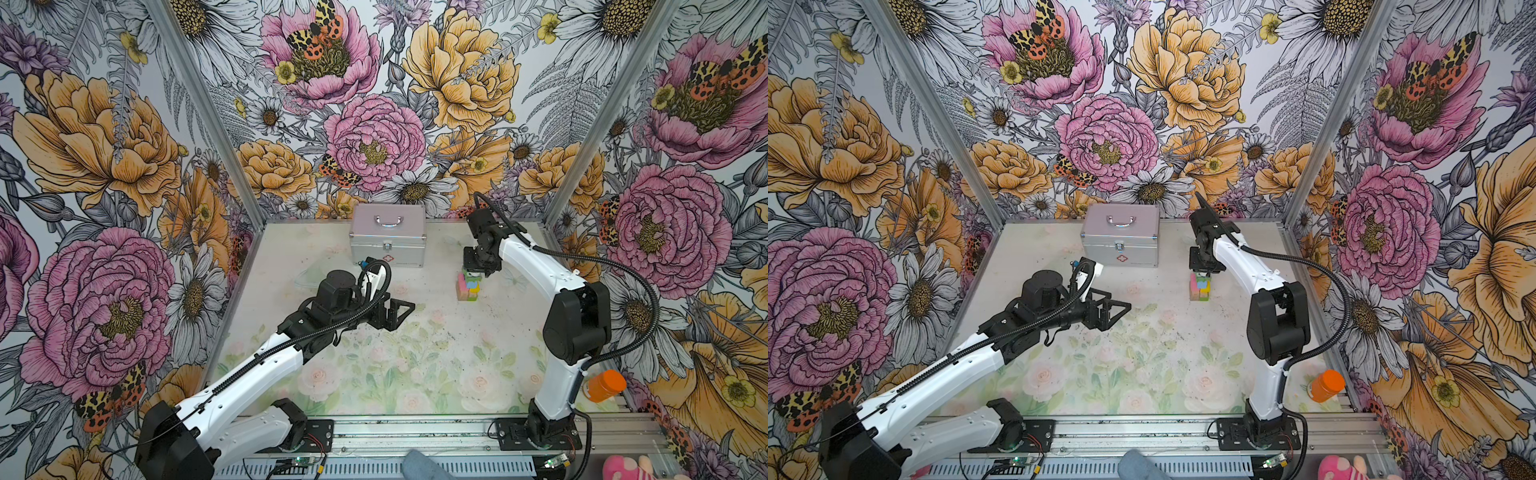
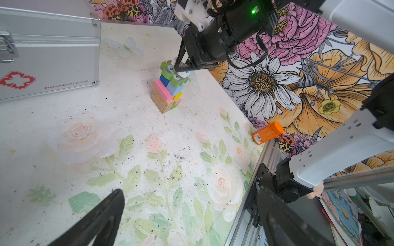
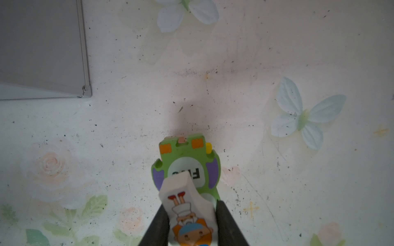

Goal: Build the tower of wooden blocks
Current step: 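Lower the cartoon tile onto the owl block and open the right gripper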

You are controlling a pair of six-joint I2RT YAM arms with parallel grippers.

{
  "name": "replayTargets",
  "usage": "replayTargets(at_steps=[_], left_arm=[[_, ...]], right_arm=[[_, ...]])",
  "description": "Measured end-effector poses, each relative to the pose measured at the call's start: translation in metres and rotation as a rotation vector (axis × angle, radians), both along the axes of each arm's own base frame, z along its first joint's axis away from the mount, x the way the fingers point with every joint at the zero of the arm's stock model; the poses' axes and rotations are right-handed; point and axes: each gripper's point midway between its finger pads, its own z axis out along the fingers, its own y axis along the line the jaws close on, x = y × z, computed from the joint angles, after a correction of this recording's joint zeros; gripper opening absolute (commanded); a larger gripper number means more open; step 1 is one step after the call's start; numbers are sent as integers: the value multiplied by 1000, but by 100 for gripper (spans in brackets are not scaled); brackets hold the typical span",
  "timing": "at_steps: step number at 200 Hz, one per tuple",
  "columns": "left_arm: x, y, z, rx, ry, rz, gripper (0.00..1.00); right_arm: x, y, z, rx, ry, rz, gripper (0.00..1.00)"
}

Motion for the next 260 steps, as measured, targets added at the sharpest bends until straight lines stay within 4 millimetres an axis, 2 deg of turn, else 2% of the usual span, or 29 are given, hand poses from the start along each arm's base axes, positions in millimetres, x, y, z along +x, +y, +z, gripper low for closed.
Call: replayTargets(at_steps=[108,225,260], left_arm=[[1,1,0,4,-3,1,99],[1,1,-1,4,-2,1,99],[1,1,-1,4,-2,1,99]], right_arm=[[4,-2,3,6,-10,-12,33],[4,0,-9,5,20,-11,33],[6,0,-8,7,16,-11,38]])
